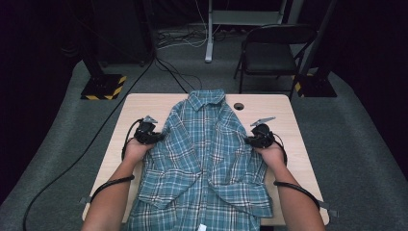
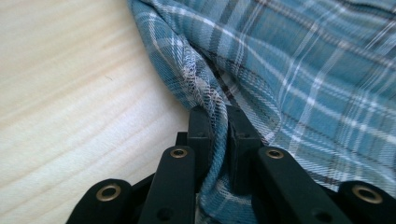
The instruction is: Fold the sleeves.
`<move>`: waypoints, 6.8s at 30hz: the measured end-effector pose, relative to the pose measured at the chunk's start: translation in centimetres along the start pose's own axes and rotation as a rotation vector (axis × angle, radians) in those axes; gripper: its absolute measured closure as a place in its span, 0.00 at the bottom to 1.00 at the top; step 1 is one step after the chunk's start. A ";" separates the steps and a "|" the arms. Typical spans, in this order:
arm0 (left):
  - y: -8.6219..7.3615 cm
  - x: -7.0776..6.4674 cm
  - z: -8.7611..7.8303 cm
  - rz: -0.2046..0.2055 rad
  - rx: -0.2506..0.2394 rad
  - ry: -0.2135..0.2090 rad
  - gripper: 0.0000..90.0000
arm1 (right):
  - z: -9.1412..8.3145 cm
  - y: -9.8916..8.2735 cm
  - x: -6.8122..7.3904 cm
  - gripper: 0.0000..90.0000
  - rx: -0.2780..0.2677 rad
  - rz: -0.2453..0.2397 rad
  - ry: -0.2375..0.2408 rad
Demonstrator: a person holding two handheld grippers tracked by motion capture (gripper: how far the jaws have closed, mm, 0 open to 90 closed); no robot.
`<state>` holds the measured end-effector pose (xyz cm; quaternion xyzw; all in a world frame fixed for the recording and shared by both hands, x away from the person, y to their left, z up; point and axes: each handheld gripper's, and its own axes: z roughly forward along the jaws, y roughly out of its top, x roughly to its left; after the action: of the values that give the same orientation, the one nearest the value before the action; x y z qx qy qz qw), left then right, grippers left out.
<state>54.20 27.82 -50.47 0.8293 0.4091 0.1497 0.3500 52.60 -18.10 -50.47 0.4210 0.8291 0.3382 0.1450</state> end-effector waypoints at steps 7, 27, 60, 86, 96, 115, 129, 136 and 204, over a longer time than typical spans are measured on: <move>1.8 -0.1 -1.4 0.019 -0.042 0.014 0.92 | -1.1 1.6 0.1 0.95 -0.028 -0.011 -0.006; 8.0 -1.1 -9.8 0.106 -0.283 0.082 0.94 | -10.6 9.0 0.2 0.95 -0.370 -0.058 -0.139; -4.8 -5.4 -7.8 0.059 -0.084 -0.135 0.52 | -8.9 -6.6 3.2 0.67 -0.127 -0.034 0.061; -1.4 -6.3 -2.1 0.084 0.024 -0.168 0.57 | -3.3 -1.4 3.4 0.36 0.018 0.021 0.142; -2.0 -7.3 -2.4 0.140 -0.006 -0.168 0.83 | -2.8 -1.9 4.7 0.77 0.027 -0.084 0.162; 0.4 -5.5 1.2 0.079 0.023 -0.075 0.87 | 0.2 -0.3 3.7 0.88 0.030 -0.108 0.037; 3.5 -4.3 -1.2 0.046 -0.064 -0.080 0.92 | -0.9 3.4 2.8 0.90 -0.024 -0.082 0.055; 4.5 -4.7 -3.2 0.062 -0.124 -0.086 0.92 | -3.0 4.4 3.3 0.92 -0.116 -0.100 0.037; -6.9 -11.8 -9.6 0.169 -0.042 -0.283 0.91 | -10.5 -7.5 9.7 0.92 -0.067 -0.206 0.262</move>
<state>37.77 25.94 -48.04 0.8660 0.2814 0.0686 0.4076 36.69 -18.08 -47.55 0.2813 0.8679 0.4008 0.0834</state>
